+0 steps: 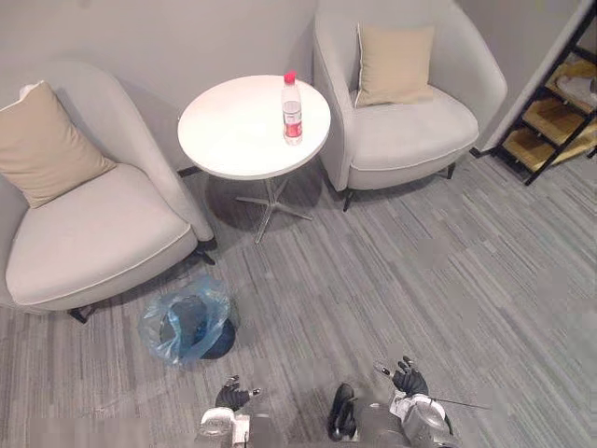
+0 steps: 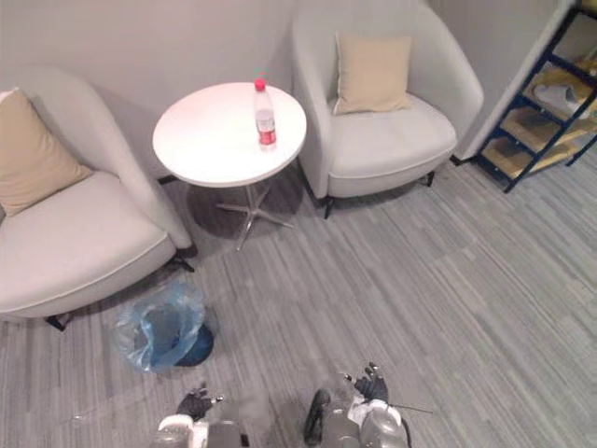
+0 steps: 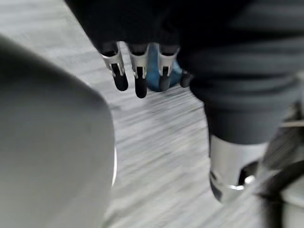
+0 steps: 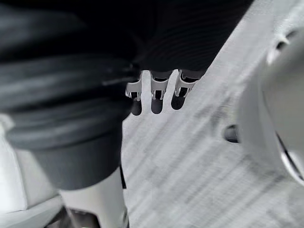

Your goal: Gather rubbish on tea table into small bin, then transfer packed bag to large trash can.

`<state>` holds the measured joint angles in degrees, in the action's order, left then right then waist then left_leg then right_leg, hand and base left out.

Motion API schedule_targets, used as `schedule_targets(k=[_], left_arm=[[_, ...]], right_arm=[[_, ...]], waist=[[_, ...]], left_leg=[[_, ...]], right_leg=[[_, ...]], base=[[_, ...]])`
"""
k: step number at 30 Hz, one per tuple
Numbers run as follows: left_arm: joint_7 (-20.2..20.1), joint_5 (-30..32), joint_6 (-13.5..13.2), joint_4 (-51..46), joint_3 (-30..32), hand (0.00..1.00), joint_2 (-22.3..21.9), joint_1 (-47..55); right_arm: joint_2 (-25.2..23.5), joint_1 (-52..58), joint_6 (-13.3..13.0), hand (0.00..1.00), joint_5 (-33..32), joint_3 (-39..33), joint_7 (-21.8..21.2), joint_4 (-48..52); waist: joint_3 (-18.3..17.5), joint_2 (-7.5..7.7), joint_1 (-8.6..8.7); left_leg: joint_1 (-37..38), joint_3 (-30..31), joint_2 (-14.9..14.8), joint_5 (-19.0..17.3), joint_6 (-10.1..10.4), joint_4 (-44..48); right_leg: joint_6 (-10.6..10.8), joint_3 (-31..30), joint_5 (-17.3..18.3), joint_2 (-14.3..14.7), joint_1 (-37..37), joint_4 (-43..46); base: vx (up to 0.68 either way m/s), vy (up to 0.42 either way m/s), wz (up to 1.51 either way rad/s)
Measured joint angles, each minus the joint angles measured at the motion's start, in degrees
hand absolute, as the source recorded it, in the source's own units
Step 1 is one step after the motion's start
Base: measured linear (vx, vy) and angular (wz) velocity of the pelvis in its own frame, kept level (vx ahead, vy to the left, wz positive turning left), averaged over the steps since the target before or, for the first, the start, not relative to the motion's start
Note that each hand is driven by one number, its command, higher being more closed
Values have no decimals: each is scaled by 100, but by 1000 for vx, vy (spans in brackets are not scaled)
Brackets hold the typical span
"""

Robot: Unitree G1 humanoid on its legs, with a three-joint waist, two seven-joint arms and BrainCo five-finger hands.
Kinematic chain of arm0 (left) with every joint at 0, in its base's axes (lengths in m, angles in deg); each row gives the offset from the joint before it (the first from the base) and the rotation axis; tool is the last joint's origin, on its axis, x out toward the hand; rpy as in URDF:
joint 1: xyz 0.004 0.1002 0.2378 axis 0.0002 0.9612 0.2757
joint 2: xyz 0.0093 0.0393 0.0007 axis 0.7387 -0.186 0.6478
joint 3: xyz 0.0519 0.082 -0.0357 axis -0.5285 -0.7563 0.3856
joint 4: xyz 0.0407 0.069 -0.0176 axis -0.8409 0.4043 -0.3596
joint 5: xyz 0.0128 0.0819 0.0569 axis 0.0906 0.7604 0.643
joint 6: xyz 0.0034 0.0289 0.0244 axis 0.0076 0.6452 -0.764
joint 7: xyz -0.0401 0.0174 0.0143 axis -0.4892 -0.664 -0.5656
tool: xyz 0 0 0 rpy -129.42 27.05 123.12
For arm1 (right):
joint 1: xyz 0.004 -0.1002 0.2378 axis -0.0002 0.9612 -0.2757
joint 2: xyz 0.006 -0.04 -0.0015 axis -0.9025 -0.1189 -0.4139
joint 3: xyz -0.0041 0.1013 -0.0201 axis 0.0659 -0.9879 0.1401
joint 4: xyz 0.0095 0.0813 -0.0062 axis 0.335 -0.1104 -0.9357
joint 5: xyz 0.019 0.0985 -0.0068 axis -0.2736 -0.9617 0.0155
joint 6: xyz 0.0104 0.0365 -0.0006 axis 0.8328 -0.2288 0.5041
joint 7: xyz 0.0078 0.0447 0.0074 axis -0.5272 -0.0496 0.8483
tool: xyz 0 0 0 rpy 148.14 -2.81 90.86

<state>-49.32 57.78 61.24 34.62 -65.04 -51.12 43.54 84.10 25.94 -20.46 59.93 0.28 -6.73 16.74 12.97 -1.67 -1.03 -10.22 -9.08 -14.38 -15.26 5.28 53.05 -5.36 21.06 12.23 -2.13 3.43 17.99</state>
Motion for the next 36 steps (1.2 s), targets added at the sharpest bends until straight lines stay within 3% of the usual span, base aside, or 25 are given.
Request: schedule_targets(k=[2,4,6,7,8,10,11,14,15,17,20,22,23,24,25,26,29,30,31,32,34,36], left_arm=[[3,-3,2,-55,-6,0,-17,-11],[7,-7,3,-87,-25,0,-35,-50],[6,-39,1,-83,-56,0,-66,-63],[7,-120,-2,-40,-57,0,-77,-47],[-2,-127,-3,-4,-74,0,-42,-96],[-21,-119,2,44,-104,0,83,-103],[-24,-126,1,103,-127,0,99,-125],[-18,-126,17,223,-443,0,190,-154],[-19,-126,29,263,-549,0,237,-168],[-14,-126,46,266,-568,0,229,-139],[-12,-126,46,264,-556,0,218,-93],[0,-137,47,262,-532,0,181,-69],[6,-141,47,268,-528,0,164,-67],[-2,-129,41,281,-528,0,200,-36],[-4,-122,37,319,-527,0,234,-32],[7,-112,46,435,-447,0,223,-67],[-2,-96,34,478,-265,0,-19,9],[-3,-95,41,475,-185,0,-59,10],[-47,-76,44,423,-21,0,-84,13],[-51,-61,39,320,96,0,-124,44],[-36,24,43,143,249,0,-136,66],[-40,135,43,20,245,0,-124,61]], right_arm=[[-18,-32,-4,0,-60,-28,80,-6],[-22,-58,1,0,-83,-24,123,-28],[-19,-136,3,0,-80,-19,142,-98],[-2,-213,3,0,-79,-11,146,-246],[-58,-286,14,0,-77,-4,151,-362],[-167,-299,11,0,-16,44,129,-364],[-160,-277,11,0,18,41,112,-372],[-137,-193,13,0,63,45,88,-365],[-154,-121,20,0,82,41,59,-344],[-141,-90,17,0,211,60,7,-343],[-150,-150,17,0,242,117,-29,-352],[-100,-209,15,0,241,110,-26,-348],[-82,-229,16,0,235,110,-24,-350],[-82,-202,16,0,234,111,-18,-351],[-80,-160,13,0,232,108,-14,-354],[-4,-146,14,0,228,101,-13,-367],[302,-132,9,0,247,-230,-14,-587],[322,-42,9,0,249,-457,-12,-699],[323,162,222,0,615,-713,-74,-742],[356,322,237,0,724,-820,-44,-701],[427,423,263,0,934,-808,48,-700],[394,450,345,0,915,-801,93,-699]], waist=[[-10,-9,-9],[-16,-41,-97],[-27,-62,-229],[-30,-70,-282],[-30,17,-299],[-87,224,-255],[-80,238,-256],[-77,245,-186],[-84,285,-170],[-81,272,-163],[-66,224,-132],[-50,145,-88],[-28,90,-78],[-82,140,-40],[-127,217,-14],[-162,193,36],[-312,-158,53],[-301,-168,54],[-298,-175,49],[-266,-116,37],[-231,-69,20],[-200,-1,8]], left_leg=[[-332,-277,123,-37,-70,-810],[-469,-338,510,23,-100,-2091],[-359,-204,914,568,-104,-3524],[-226,-107,1001,1196,-240,-3881],[-88,-218,1088,1189,-398,-3872],[-64,-396,1163,825,-505,-3637],[34,-474,1173,611,-549,-3481],[571,-521,1330,306,-689,-3598],[782,-502,1409,265,-725,-3665],[1162,-421,1435,239,-751,-3893],[1517,-184,1355,240,-749,-4212],[1605,68,1170,123,-561,-4254],[1638,171,1071,69,-470,-4269],[1631,340,1017,20,-369,-4269],[1645,454,1047,-42,-261,-4259],[1678,664,989,-188,-45,-4195],[1613,928,643,-94,109,-3899],[1518,1033,582,-63,164,-3606],[1239,1175,543,1,266,-2873],[819,1187,469,160,346,-1966],[231,824,183,355,231,-766],[-36,7,-57,269,94,-702]], right_leg=[[103,-39,-8,7,-215,-274],[200,-149,-44,-15,-395,-554],[351,-336,-31,-49,-531,-731],[452,-555,16,-18,-596,-750],[559,-731,60,-82,-694,-767],[742,-907,167,-239,-736,-716],[855,-1029,234,-314,-696,-360],[1316,-1277,169,-679,192,2153],[1326,-1304,200,-833,461,2881],[1157,-1071,314,-977,691,3344],[1027,-757,475,-1018,942,2743],[1024,-880,468,-774,1117,1857],[1028,-1118,312,-581,1194,1326],[1047,-1523,-147,-391,1195,411],[1012,-1689,-483,-386,1174,2],[881,-1667,-896,-364,1133,94],[643,-1199,-474,-201,931,271],[586,-1065,-394,-183,799,276],[529,-872,-271,-185,552,238],[474,-693,-177,-200,350,147],[419,-403,-97,-189,-71,-58],[430,-162,-105,-216,-507,-438]], base=[[313,-63,-10],[316,44,-22],[292,88,-46],[360,129,-65],[446,153,-59],[393,128,-36],[382,150,-33],[344,147,-8],[256,67,25],[313,35,25],[307,-59,37],[235,-155,44],[311,-265,56],[276,-249,68],[351,-349,86],[255,-250,63],[342,-306,60],[290,-276,80],[249,-270,83],[213,-228,75],[195,-174,54],[163,-105,54]])
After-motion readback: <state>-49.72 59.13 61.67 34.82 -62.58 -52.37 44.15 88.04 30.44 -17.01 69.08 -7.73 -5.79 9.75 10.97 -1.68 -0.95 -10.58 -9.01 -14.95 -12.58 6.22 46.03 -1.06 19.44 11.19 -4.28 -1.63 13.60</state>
